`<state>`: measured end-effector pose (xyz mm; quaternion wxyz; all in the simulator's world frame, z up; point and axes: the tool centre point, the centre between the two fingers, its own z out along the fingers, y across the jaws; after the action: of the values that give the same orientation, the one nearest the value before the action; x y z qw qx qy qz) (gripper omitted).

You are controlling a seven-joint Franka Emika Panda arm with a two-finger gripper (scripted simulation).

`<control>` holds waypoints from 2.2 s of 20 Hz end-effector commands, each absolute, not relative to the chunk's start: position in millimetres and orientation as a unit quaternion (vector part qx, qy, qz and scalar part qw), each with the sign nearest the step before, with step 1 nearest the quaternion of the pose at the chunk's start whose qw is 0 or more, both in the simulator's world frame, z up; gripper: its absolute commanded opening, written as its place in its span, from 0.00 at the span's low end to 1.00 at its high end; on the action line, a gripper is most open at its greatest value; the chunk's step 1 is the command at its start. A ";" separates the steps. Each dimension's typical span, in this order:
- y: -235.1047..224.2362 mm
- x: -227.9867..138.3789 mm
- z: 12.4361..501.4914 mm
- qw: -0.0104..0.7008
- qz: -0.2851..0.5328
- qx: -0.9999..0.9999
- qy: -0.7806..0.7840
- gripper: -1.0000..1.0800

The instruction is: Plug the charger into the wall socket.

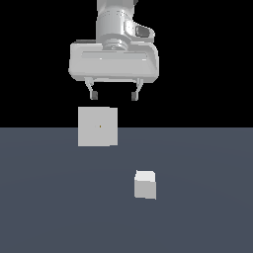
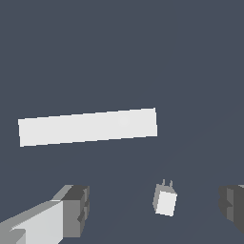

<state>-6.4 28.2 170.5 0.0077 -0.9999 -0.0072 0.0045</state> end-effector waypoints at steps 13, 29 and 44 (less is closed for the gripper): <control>17.1 -24.1 153.0 0.006 -0.006 -1.000 0.010 0.96; -19.0 -86.3 86.1 -0.003 -0.044 -0.997 0.070 0.96; -29.1 -103.9 62.1 -0.005 -0.057 -0.994 0.090 0.96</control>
<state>-104.2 -29.1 62.1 -0.0053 -0.9944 0.0895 -0.0561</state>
